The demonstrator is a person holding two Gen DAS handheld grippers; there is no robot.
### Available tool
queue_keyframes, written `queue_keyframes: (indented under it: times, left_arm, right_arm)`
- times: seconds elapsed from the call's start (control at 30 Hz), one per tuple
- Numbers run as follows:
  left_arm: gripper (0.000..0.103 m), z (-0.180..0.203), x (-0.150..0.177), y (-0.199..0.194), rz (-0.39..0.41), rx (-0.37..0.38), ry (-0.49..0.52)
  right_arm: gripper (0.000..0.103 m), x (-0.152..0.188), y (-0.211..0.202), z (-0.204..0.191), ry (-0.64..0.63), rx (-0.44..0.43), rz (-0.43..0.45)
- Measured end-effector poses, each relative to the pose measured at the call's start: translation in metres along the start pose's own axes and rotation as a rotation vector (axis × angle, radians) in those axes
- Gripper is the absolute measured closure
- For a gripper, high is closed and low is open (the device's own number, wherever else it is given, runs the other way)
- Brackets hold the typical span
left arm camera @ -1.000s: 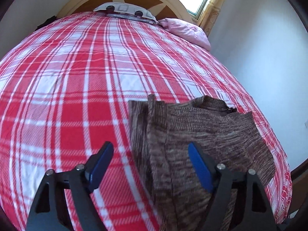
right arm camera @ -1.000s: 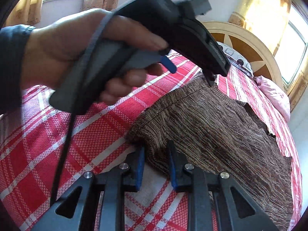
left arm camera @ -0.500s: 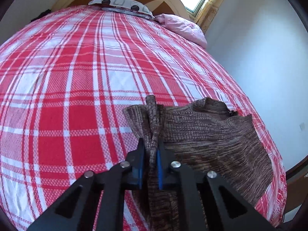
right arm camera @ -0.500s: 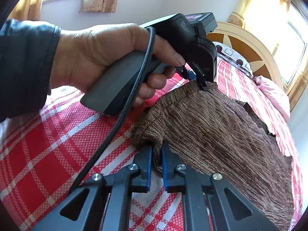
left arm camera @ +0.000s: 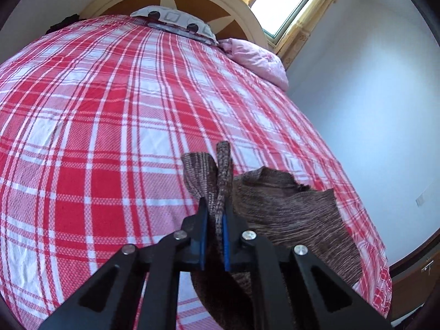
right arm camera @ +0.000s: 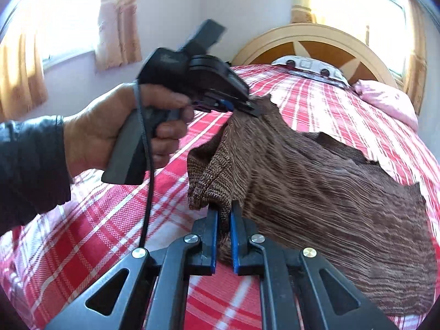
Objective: Fold small clothes
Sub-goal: 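Grasp the folded sweater edge with the left gripper while the right gripper grasps beside it, then lift the sweater edge with both grippers and fold it across the bundle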
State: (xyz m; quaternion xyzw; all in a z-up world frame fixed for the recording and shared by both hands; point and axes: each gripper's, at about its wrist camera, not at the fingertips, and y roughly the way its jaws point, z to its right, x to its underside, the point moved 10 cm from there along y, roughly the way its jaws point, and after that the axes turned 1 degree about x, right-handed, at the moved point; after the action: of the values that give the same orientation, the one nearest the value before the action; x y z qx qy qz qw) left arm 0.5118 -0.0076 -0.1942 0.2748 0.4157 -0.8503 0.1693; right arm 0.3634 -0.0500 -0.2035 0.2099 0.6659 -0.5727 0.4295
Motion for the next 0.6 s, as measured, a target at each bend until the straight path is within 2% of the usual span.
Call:
queue_keyframes:
  times: [0.37, 0.6]
  left_arm:
    - [0.094, 0.07, -0.023, 0.0, 0.056, 0.059, 0.027]
    - [0.094, 0.116, -0.026, 0.017, 0.046, 0.066, 0.066]
  right_arm:
    - [0.096, -0.015, -0.052, 0.052, 0.1, -0.005, 0.099]
    - [0.096, -0.012, -0.078, 0.092, 0.175, 0.01, 0.13]
